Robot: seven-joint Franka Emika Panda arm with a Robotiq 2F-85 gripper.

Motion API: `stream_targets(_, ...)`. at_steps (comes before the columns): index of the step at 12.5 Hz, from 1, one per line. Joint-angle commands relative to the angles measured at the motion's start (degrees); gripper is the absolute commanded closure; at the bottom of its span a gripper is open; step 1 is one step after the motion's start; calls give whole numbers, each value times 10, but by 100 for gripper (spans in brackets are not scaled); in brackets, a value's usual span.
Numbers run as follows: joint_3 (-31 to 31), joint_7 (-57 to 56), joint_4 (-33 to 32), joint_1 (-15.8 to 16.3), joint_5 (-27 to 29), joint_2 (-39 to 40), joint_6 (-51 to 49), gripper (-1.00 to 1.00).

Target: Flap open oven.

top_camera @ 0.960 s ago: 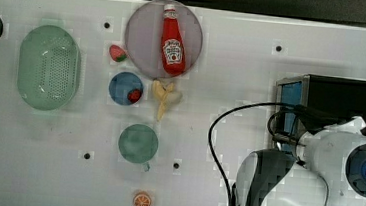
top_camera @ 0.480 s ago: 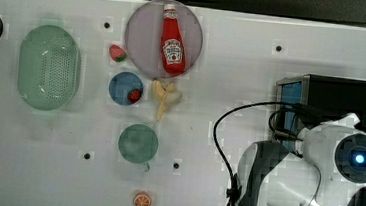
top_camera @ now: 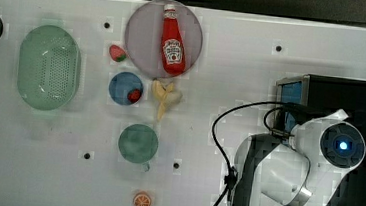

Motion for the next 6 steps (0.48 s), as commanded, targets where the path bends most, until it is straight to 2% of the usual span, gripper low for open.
stream_targets(1,8,-8,2,14,-18,0,9,65)
stream_targets(3,14,36,1,22,-74,0,6,65)
stream_targets(6,30,144,-7,40,-197,0,-2,65)
